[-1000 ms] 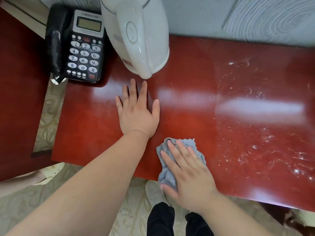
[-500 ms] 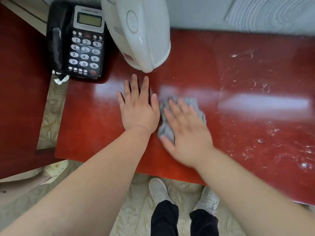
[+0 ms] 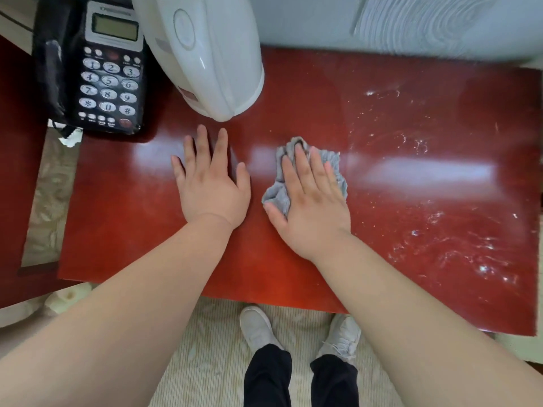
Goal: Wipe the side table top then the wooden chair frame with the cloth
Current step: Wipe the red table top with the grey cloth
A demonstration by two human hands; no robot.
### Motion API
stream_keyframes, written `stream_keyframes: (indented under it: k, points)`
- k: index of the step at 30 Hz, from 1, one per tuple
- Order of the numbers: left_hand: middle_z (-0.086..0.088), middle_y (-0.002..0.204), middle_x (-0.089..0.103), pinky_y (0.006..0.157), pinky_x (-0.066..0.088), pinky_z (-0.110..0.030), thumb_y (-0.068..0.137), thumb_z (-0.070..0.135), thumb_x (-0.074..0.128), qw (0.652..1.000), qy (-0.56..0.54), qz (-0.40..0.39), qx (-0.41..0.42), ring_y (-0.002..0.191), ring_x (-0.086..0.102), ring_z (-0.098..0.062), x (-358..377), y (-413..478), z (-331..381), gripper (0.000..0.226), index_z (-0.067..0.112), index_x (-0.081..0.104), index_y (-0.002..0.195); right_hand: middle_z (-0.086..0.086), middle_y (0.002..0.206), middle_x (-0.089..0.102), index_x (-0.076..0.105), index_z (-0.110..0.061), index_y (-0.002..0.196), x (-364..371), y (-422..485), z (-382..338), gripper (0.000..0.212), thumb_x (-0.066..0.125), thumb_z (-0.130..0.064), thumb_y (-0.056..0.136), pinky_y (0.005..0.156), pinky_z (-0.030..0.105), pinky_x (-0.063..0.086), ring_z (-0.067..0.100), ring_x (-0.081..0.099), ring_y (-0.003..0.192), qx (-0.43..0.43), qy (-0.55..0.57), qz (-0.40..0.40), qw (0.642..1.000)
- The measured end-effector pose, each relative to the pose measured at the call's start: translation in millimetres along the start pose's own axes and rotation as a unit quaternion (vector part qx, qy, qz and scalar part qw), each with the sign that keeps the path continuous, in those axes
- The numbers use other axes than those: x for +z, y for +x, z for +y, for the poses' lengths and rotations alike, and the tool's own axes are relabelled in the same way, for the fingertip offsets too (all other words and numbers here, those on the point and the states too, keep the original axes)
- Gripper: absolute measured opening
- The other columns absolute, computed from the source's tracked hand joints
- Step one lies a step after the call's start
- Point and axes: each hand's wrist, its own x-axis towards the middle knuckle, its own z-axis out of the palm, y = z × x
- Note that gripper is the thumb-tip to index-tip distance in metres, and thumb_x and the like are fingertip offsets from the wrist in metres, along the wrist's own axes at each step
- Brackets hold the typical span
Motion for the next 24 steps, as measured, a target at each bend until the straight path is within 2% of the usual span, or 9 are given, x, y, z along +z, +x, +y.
stream_keyframes:
  k: [2,6,11,16,19,20,22,24]
  points:
    - [-0.002,0.177,0.007,0.129,0.004,-0.056,0.099,0.052,0.034,1.000,-0.003,-0.004,-0.005,0.162,0.005,-0.028,-1,-1,0,0.072,0.032,0.019,0.167,0.005,0.174,-0.003,0.013,-0.018,0.166,8,-35,-10,0.083,0.034,-0.064,0.101,0.130,0.046,-0.002,0.024,-0.012,0.159,-0.029,0.018,-0.007,0.999]
    - [-0.003,0.177,0.007,0.130,0.003,-0.056,0.099,0.051,0.035,1.000,-0.008,-0.006,-0.005,0.162,0.004,-0.028,-2,0,0,0.072,0.031,0.019,0.167,0.007,0.174,0.006,0.021,-0.016,0.164,36,-118,-27,0.082,0.041,-0.064,0.101,0.128,0.048,0.013,0.026,-0.002,0.160,-0.100,-0.002,-0.028,0.995]
    - [-0.002,0.176,0.009,0.129,0.004,-0.056,0.099,0.051,0.037,1.000,-0.015,-0.002,-0.003,0.162,0.005,-0.028,-3,0,0,0.072,0.031,0.021,0.167,0.007,0.173,0.008,0.019,-0.015,0.165,41,-108,-5,0.086,0.036,-0.070,0.101,0.128,0.047,0.014,0.026,0.000,0.160,-0.170,-0.049,-0.019,0.984]
    - [-0.002,0.176,0.008,0.129,0.003,-0.056,0.099,0.050,0.036,1.000,-0.021,-0.001,-0.001,0.162,0.005,-0.028,-3,-1,0,0.071,0.032,0.021,0.166,0.007,0.174,0.002,0.015,-0.016,0.165,21,-81,37,0.084,0.031,-0.069,0.103,0.129,0.048,0.012,0.025,-0.004,0.160,-0.032,-0.065,-0.011,0.997]
    - [-0.002,0.176,0.008,0.130,0.003,-0.056,0.100,0.051,0.036,1.000,-0.020,0.000,-0.002,0.162,0.005,-0.029,-2,-1,1,0.071,0.032,0.021,0.166,0.007,0.174,-0.005,0.009,-0.018,0.166,26,-91,6,0.079,0.028,-0.064,0.104,0.130,0.047,0.002,0.027,-0.013,0.159,0.037,-0.018,-0.013,0.999]
    - [-0.003,0.176,0.009,0.130,0.003,-0.056,0.099,0.051,0.035,1.000,-0.021,0.001,-0.001,0.162,0.005,-0.029,-2,-1,1,0.071,0.031,0.022,0.166,0.008,0.174,-0.005,0.009,-0.018,0.166,33,-101,-12,0.078,0.030,-0.061,0.105,0.130,0.047,0.001,0.027,-0.013,0.159,0.024,-0.001,-0.013,1.000]
    - [-0.003,0.176,0.010,0.130,0.003,-0.056,0.099,0.051,0.035,1.000,-0.024,0.004,0.001,0.162,0.006,-0.029,-3,-1,1,0.071,0.031,0.023,0.166,0.008,0.174,0.001,0.016,-0.019,0.166,47,-122,-42,0.075,0.038,-0.057,0.104,0.130,0.047,0.005,0.027,-0.006,0.160,-0.056,0.000,-0.020,0.998]
    - [-0.004,0.176,0.010,0.130,0.003,-0.056,0.100,0.051,0.035,1.000,-0.022,0.007,0.002,0.162,0.006,-0.030,-3,-1,0,0.070,0.030,0.023,0.166,0.006,0.174,0.007,0.020,-0.019,0.165,53,-131,-43,0.074,0.043,-0.053,0.103,0.129,0.044,0.007,0.025,0.001,0.160,-0.123,-0.020,-0.020,0.992]
